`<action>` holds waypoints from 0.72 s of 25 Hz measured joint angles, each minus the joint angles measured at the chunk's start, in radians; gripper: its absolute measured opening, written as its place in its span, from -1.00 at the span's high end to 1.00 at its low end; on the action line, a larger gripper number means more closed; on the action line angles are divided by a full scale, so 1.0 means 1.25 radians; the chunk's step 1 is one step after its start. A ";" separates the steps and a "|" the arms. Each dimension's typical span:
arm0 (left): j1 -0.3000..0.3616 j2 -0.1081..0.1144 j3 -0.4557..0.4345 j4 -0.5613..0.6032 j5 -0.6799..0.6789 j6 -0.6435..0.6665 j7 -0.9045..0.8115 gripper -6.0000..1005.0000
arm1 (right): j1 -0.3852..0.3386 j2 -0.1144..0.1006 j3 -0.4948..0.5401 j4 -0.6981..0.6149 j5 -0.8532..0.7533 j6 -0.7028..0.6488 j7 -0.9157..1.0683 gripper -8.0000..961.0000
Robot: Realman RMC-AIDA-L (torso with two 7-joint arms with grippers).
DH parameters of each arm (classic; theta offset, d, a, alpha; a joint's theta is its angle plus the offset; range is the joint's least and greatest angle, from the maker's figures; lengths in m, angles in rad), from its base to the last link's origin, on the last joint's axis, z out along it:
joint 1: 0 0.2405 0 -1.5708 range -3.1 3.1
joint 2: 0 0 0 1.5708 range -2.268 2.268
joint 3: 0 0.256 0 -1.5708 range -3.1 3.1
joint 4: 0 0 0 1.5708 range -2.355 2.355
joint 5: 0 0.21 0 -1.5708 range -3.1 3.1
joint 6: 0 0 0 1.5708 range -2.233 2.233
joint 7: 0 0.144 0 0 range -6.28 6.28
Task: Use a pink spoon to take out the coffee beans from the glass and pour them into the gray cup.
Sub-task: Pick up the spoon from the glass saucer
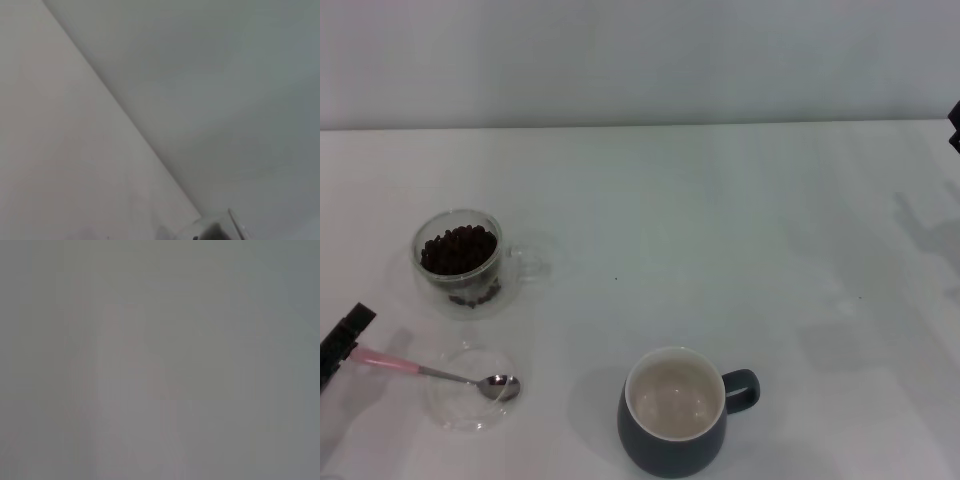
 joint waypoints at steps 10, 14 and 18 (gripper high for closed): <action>0.001 -0.006 0.002 -0.025 0.016 0.028 0.001 -0.72 | 0.003 -0.001 0.000 -0.016 0.000 0.015 -0.001 -0.76; 0.006 -0.007 0.001 -0.028 0.017 0.026 0.000 -0.68 | 0.006 -0.001 0.000 -0.016 0.000 0.024 -0.001 -0.76; 0.007 -0.006 0.000 -0.031 0.017 0.031 -0.001 -0.61 | 0.006 -0.001 0.000 -0.016 0.000 0.028 -0.001 -0.76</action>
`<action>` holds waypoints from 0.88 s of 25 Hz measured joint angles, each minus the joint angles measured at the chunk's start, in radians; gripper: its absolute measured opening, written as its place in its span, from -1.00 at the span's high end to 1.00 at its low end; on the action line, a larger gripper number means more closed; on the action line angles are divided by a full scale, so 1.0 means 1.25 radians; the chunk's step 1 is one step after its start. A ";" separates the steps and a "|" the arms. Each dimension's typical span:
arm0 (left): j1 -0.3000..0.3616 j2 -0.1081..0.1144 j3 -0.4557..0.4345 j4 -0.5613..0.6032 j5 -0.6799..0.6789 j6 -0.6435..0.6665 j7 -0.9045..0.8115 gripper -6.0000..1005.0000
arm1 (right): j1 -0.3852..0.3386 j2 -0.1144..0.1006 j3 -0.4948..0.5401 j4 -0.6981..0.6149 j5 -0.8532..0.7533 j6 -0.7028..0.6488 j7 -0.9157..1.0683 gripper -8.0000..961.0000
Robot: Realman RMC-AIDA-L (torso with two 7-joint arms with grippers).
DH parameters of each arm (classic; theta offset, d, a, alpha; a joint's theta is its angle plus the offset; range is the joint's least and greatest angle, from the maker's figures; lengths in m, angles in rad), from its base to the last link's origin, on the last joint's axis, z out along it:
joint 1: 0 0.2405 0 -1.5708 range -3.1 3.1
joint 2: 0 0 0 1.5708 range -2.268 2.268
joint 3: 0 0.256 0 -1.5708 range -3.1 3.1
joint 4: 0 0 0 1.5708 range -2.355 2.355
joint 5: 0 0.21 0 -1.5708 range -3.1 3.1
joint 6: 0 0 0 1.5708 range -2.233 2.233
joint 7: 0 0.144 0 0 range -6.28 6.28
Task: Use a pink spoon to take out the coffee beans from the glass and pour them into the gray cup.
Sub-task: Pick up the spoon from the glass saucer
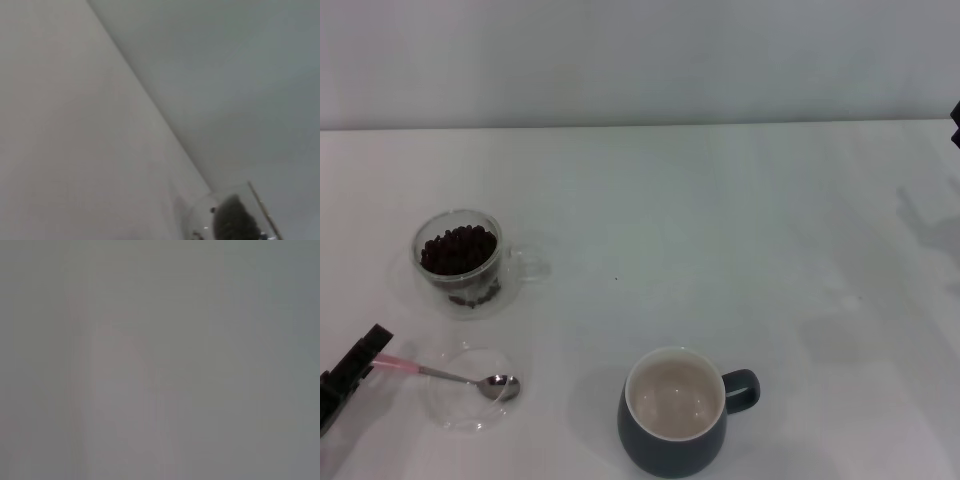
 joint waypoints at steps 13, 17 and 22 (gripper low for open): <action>-0.009 0.004 0.002 0.012 0.033 0.009 -0.009 0.14 | -0.002 0.001 0.001 0.003 0.000 0.003 0.000 -0.76; -0.003 0.005 0.001 0.030 0.041 -0.026 -0.005 0.48 | -0.001 0.001 0.001 0.006 0.000 0.003 0.000 -0.76; 0.006 0.007 -0.004 0.058 0.038 -0.068 -0.006 0.69 | -0.002 0.001 0.001 0.007 0.000 0.003 0.000 -0.76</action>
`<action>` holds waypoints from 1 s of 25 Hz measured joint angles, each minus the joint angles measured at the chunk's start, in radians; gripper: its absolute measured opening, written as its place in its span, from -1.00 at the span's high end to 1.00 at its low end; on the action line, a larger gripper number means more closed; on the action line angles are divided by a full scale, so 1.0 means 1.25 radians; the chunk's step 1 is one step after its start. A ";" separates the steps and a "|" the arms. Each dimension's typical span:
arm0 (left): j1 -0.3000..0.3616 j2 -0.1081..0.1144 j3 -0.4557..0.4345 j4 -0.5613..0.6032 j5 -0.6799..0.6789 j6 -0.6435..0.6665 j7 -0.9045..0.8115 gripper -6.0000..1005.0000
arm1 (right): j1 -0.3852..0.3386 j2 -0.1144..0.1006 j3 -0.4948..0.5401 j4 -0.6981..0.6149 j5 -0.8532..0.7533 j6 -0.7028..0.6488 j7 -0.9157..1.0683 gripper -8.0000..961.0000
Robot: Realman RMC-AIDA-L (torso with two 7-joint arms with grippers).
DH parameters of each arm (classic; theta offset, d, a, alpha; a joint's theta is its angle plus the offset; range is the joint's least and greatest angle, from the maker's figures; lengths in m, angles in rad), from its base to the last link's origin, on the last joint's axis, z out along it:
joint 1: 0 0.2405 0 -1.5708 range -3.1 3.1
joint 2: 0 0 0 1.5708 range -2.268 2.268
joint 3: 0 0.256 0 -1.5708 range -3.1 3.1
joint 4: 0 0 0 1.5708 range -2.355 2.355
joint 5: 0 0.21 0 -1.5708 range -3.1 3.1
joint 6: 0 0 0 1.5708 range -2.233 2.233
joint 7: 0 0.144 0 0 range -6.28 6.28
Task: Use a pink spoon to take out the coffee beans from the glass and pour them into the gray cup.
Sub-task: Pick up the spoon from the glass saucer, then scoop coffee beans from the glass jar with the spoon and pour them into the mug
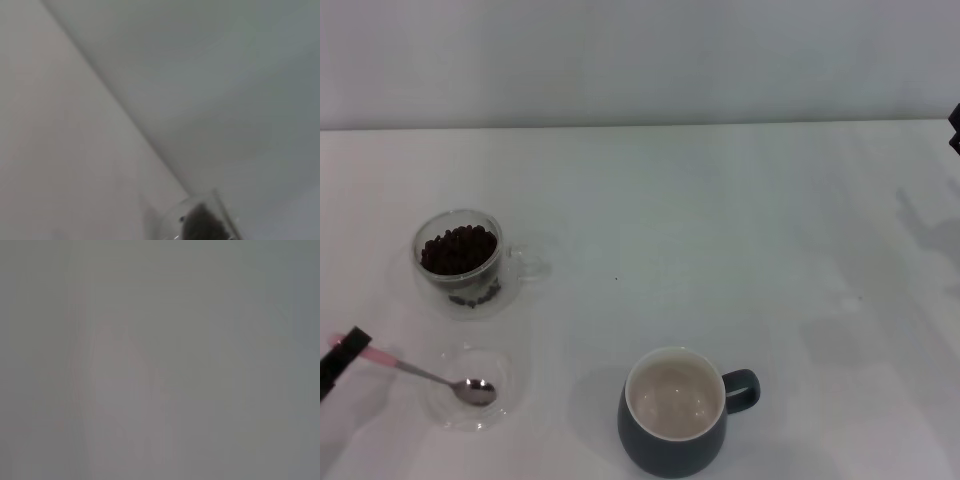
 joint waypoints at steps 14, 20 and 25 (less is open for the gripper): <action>-0.010 0.033 -0.001 0.122 -0.042 -0.189 -0.071 0.73 | -0.004 0.001 0.000 0.010 0.000 -0.006 0.000 -0.76; -0.050 0.081 0.004 0.225 -0.062 -0.233 -0.092 0.73 | -0.004 0.001 0.000 0.016 0.000 -0.006 0.000 -0.76; -0.111 0.142 0.005 0.234 -0.054 -0.229 -0.098 0.73 | -0.008 0.001 0.000 0.024 0.000 -0.007 0.000 -0.76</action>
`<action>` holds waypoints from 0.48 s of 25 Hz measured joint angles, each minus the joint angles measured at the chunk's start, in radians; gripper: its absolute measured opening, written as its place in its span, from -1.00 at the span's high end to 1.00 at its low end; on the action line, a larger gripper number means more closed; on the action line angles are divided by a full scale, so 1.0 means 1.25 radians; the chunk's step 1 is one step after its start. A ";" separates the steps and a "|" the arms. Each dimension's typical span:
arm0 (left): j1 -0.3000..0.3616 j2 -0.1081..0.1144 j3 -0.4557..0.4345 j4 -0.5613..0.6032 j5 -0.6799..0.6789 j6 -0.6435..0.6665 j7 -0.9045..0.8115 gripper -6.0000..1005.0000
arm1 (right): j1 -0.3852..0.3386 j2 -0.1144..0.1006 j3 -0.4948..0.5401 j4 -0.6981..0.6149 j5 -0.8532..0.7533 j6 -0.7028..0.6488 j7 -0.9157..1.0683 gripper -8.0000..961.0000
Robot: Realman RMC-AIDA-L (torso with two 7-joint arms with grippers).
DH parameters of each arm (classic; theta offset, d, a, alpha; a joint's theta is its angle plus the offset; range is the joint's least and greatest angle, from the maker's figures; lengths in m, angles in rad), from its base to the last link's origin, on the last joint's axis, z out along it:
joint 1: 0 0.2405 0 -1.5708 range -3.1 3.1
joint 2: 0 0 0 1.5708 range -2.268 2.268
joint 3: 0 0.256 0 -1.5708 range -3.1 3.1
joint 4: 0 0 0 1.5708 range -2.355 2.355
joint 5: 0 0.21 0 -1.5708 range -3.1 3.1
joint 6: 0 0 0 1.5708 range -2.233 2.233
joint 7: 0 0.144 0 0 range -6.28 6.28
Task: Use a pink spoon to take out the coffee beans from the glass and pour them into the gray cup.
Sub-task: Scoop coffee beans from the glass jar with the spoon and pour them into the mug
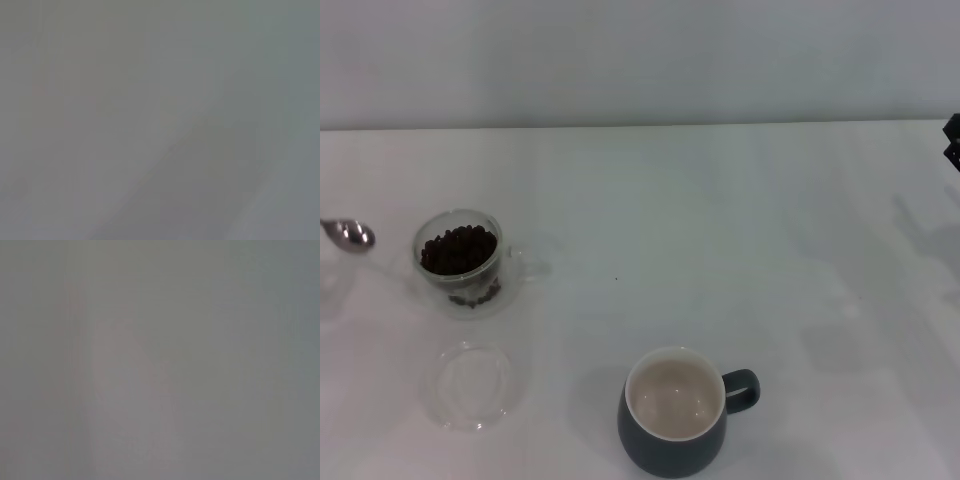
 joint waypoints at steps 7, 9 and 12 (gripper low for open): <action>-0.072 0.001 0.001 0.022 0.047 0.058 0.047 0.72 | -0.007 0.000 0.000 0.019 0.000 0.001 0.000 -0.76; -0.086 -0.014 0.002 0.019 0.062 0.080 0.083 0.72 | -0.009 0.000 0.000 0.022 0.000 0.002 0.000 -0.76; -0.093 -0.044 0.002 0.016 0.067 0.115 0.143 0.72 | -0.009 0.000 0.000 0.027 0.001 0.002 0.000 -0.76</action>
